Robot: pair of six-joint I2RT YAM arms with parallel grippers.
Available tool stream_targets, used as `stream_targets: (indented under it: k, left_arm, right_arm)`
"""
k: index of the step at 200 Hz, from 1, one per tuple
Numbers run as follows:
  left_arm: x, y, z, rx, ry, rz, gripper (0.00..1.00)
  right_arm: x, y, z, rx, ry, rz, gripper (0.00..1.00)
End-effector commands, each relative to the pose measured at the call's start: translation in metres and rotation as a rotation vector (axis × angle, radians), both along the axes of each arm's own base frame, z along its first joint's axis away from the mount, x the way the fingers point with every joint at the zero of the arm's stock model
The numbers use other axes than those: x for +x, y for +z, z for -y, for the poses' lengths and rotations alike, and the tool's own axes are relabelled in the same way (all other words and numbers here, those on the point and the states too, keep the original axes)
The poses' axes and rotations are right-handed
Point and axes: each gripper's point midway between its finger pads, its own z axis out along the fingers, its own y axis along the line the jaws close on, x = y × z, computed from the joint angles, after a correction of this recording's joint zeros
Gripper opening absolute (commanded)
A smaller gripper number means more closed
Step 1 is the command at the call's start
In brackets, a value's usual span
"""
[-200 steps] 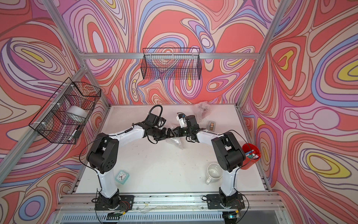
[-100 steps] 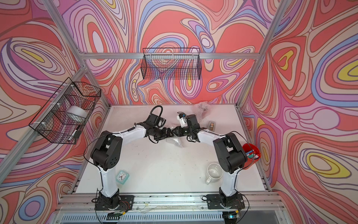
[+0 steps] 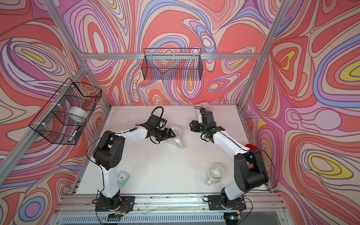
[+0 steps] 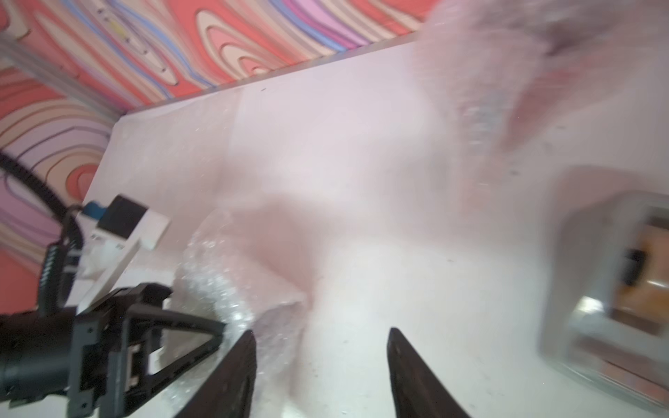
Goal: Wrap mugs in bubble wrap
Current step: Wrap the mug in bubble wrap, then tear off the tape using the Tape Cutter.
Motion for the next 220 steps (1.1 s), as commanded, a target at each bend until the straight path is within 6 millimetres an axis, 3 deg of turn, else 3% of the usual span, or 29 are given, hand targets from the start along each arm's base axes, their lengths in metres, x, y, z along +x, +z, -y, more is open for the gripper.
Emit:
stream_targets:
  k: [1, 23, 87, 98, 105, 129, 220]
  left_arm:
    - [-0.009, -0.043, -0.022, 0.122, 0.012, -0.075, 0.75]
    - [-0.008, -0.04, -0.02, 0.123, -0.023, -0.062, 0.7]
    - [-0.002, -0.033, -0.016, 0.135, -0.066, -0.044, 0.65]
    - [-0.002, -0.032, -0.015, 0.132, -0.068, -0.045, 0.65]
    - [-0.001, -0.032, -0.015, 0.133, -0.069, -0.046, 0.65]
    - [-0.001, -0.029, -0.014, 0.134, -0.075, -0.044, 0.65]
    - [0.001, -0.028, -0.014, 0.135, -0.078, -0.05, 0.64]
  right_arm:
    - [-0.012, -0.029, 0.071, 0.107, -0.214, -0.151, 0.54]
    - [-0.013, -0.041, 0.108, 0.278, -0.248, -0.226, 0.49]
    - [0.003, -0.068, 0.147, 0.323, -0.265, -0.309, 0.45]
    - [0.009, -0.064, 0.144, 0.352, -0.232, -0.294, 0.44]
    - [0.012, -0.074, 0.14, 0.382, -0.211, -0.319, 0.44]
    - [0.019, -0.077, 0.129, 0.467, -0.158, -0.321, 0.4]
    - [0.029, -0.102, 0.119, 0.542, -0.107, -0.369, 0.35]
